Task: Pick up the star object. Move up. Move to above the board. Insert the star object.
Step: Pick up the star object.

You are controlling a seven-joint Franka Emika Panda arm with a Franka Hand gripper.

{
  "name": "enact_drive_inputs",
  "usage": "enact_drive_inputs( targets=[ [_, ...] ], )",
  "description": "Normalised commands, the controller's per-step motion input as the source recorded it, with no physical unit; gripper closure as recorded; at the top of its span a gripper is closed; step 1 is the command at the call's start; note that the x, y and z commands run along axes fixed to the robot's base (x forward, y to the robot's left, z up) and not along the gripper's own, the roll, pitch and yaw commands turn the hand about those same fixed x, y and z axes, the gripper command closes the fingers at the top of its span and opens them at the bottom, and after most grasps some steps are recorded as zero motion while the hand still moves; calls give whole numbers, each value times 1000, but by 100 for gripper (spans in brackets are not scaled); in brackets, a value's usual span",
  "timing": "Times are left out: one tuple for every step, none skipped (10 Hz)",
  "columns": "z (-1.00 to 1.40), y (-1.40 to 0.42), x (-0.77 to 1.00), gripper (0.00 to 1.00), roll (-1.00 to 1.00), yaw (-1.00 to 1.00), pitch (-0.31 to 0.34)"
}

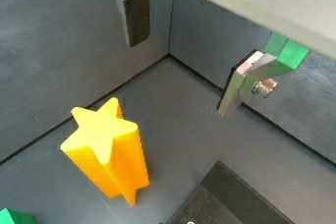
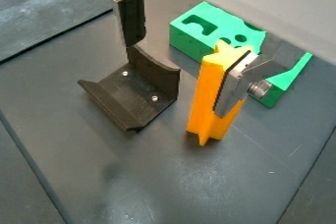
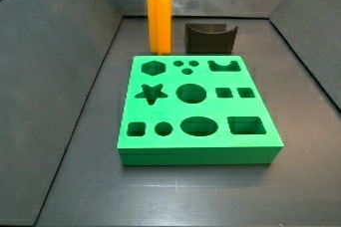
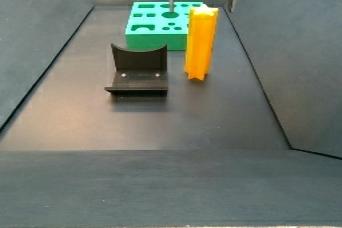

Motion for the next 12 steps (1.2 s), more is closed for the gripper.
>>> enact_drive_inputs(
  targets=[
    [0, 0, 26, 0, 0, 0, 0],
    [-86, -169, -11, 0, -53, 274, -70],
    [0, -394, -29, 0, -171, 534, -121],
    [0, -354, 0, 0, -146, 680, -106],
    [0, -343, 0, 0, -94, 726, -91],
    [0, -334, 0, 0, -66, 749, -84],
    [0, -371, -83, 0, -10, 760, -109],
    [0, -420, -89, 0, 0, 740, -121],
    [0, -466, -97, 0, 0, 697, -130],
    [-11, -511, -109, 0, 0, 657, -144],
    [-134, -397, 0, 0, 0, 477, -136],
    [-94, -171, 0, 0, 0, 129, -124]
  ],
)
